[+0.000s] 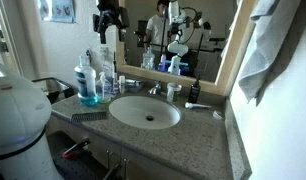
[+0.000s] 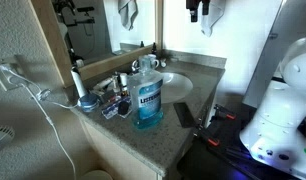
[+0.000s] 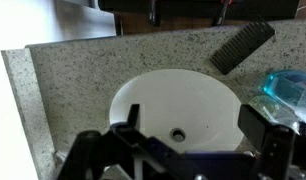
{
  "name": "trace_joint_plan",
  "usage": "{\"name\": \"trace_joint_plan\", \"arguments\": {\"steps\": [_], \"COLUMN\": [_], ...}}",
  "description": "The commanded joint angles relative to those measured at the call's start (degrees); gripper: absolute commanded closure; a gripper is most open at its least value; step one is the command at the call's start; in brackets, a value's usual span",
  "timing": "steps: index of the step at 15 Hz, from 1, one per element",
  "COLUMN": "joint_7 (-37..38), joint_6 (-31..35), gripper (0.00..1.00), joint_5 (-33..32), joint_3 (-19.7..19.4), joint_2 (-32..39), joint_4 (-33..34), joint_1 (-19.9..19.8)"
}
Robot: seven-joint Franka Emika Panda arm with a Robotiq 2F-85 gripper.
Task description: Put the towel on the countertop
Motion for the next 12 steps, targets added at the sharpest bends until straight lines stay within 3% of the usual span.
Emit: {"name": "trace_joint_plan", "arguments": {"steps": [1,8,12], "joint_7": [0.66,0.66,6.53], "joint_6": [-0.17,-0.17,12.7], "gripper": [0.0,0.0,0.0], "joint_5": [-0.55,-0.55,-3.81], "joint_3": [-0.9,-0.9,0.0], "joint_2": [0.19,0.19,1.59], "joint_4": [0.12,0.12,-0.26], "joint_1": [1.33,1.33,-1.05]}}
